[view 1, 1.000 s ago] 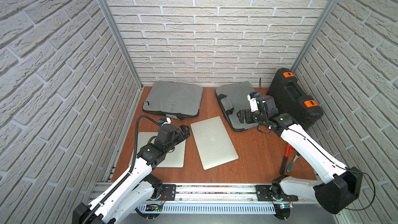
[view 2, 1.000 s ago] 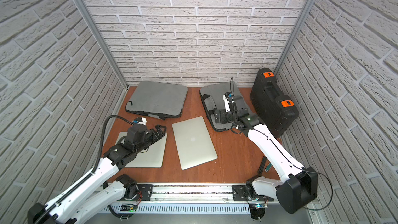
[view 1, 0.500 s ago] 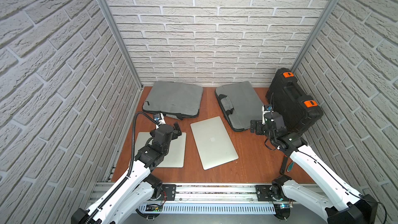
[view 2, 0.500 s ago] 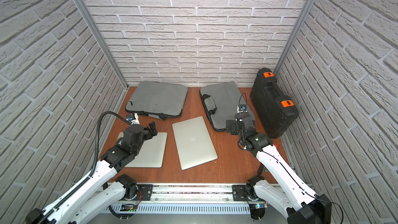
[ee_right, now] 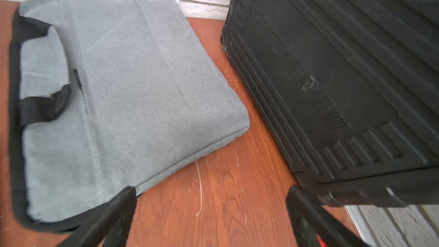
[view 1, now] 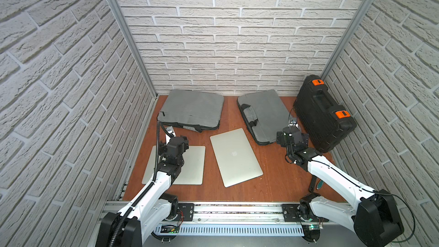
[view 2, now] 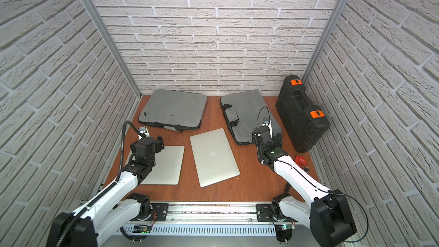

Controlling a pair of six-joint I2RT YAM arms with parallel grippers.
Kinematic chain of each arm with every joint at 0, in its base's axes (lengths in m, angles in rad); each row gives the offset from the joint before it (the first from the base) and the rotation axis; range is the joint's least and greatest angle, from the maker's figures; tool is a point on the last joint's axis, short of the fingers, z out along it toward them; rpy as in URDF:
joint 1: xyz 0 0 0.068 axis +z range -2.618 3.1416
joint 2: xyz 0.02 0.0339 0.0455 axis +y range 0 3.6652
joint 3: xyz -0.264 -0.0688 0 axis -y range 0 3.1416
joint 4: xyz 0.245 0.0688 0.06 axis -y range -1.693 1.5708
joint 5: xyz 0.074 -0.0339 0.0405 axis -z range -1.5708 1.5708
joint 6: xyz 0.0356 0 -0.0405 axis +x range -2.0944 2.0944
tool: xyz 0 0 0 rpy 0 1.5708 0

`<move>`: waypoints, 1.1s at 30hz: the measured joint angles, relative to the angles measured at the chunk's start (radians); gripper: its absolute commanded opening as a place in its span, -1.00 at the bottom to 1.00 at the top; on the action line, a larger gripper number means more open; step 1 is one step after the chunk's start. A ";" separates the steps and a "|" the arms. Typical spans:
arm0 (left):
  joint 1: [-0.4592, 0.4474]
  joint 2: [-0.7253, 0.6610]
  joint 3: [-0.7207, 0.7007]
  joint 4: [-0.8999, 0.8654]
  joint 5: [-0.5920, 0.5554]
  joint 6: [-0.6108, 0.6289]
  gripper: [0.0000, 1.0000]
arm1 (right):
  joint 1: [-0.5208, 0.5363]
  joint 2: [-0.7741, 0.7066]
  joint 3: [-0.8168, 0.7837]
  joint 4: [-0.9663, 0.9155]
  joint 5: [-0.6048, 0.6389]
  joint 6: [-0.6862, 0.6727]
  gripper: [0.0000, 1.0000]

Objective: Open the zippered laptop bag and take out the laptop
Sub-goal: Reset both arms

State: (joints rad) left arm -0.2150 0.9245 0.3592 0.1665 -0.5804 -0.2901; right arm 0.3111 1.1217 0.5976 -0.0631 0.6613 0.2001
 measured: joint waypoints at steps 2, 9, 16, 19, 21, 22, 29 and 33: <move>0.034 0.018 -0.027 0.086 0.029 0.044 0.96 | -0.014 0.002 -0.059 0.098 0.001 -0.040 1.00; 0.151 0.150 -0.156 0.389 0.166 0.130 0.96 | -0.103 0.056 -0.129 0.350 -0.056 -0.126 1.00; 0.227 0.359 -0.166 0.628 0.300 0.134 0.96 | -0.195 0.084 -0.202 0.533 -0.192 -0.135 1.00; 0.252 0.422 -0.151 0.692 0.350 0.139 0.97 | -0.214 0.099 -0.226 0.608 -0.244 -0.135 1.00; 0.289 0.488 -0.147 0.779 0.391 0.130 0.96 | -0.222 0.121 -0.262 0.678 -0.271 -0.134 1.00; 0.306 0.518 -0.147 0.809 0.409 0.125 0.97 | -0.225 0.139 -0.274 0.700 -0.282 -0.133 1.00; 0.376 0.655 -0.105 0.865 0.561 0.097 0.97 | -0.251 0.317 -0.261 0.787 -0.412 -0.146 1.00; 0.365 0.655 -0.001 0.808 0.649 0.126 0.96 | -0.264 0.352 -0.253 0.804 -0.509 -0.166 1.00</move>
State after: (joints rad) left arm 0.1505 1.5795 0.3584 0.9749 0.0685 -0.1646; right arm 0.0471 1.4734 0.3443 0.7406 0.1520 0.0345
